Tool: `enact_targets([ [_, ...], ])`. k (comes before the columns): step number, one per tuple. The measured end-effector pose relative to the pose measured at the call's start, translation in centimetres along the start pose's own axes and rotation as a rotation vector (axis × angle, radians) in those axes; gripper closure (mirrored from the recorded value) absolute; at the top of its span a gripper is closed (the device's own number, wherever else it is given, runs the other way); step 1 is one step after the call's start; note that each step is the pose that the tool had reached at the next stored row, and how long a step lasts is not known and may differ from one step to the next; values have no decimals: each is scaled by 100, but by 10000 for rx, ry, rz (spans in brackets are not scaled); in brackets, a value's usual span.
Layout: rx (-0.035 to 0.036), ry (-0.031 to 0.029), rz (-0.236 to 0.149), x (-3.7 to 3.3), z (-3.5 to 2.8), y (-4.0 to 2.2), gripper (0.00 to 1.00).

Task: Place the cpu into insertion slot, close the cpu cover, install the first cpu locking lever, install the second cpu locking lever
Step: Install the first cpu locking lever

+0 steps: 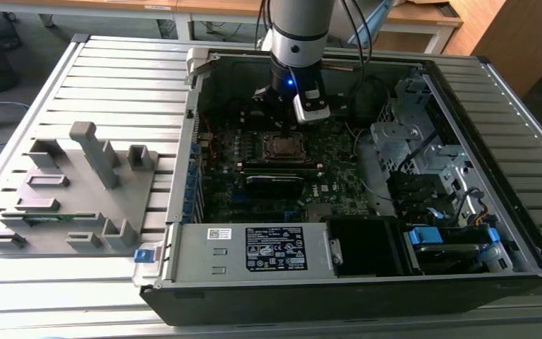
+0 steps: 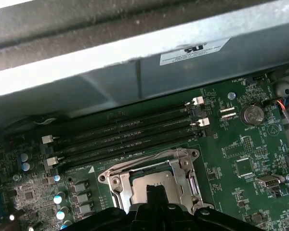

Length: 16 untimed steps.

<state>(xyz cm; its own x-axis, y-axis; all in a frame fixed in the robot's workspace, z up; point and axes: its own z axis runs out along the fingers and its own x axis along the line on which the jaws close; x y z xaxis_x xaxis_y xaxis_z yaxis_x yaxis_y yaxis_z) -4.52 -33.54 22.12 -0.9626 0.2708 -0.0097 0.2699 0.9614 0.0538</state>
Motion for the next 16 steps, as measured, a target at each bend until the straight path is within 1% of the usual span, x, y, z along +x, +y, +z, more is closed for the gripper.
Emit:
enact_targets([
  [4,1,3,-70,-9,1,2,89],
  [9,-4,18,-350,-53,14,14,89],
  [12,-1,30,-597,-56,24,11,89],
  [16,20,34,-772,-57,28,-6,89],
])
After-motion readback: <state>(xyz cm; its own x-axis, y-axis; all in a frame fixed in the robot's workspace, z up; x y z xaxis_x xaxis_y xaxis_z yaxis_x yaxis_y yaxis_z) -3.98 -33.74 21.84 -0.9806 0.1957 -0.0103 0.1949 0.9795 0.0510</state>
